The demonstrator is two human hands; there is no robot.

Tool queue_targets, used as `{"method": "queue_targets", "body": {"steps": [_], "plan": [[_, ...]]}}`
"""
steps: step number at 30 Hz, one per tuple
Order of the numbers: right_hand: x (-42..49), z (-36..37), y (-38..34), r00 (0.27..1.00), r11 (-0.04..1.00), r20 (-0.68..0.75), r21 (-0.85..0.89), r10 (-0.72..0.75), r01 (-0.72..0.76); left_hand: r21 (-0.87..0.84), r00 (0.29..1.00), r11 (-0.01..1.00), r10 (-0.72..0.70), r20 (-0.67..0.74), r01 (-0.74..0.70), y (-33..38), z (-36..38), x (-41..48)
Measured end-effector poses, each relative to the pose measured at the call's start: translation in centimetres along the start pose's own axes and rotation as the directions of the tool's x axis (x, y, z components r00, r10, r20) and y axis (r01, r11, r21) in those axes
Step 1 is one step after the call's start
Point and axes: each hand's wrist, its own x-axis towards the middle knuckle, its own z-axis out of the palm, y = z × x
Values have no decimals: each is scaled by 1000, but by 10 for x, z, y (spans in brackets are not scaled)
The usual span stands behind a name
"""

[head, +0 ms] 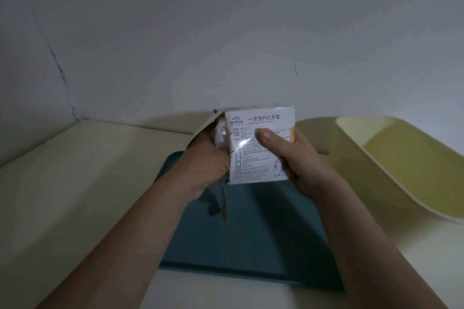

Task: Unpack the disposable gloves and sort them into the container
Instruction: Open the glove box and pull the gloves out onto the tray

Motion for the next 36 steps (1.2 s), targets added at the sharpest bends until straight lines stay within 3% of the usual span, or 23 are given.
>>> {"method": "queue_targets", "body": {"steps": [6, 12, 22, 32, 36], "plan": [[-2, 5, -4, 999, 999, 30, -7, 34, -34, 69, 999, 997, -27, 31, 25, 3, -3, -2], [-5, 3, -11, 998, 998, 20, -12, 57, -57, -25, 993, 1000, -9, -122, 6, 0, 3, -7], [-13, -19, -25, 989, 996, -149, -88, -1, -12, -37, 986, 999, 29, -164, -35, 8, -22, -9], [-18, -25, -34, 932, 993, -353, -110, -87, 51, 222, 980, 973, -21, -198, 66, -14, -63, -5], [-18, -28, -42, 932, 994, -347, -71, -102, 82, 364, 985, 923, -69, -157, 123, -24, -73, -5]]}}
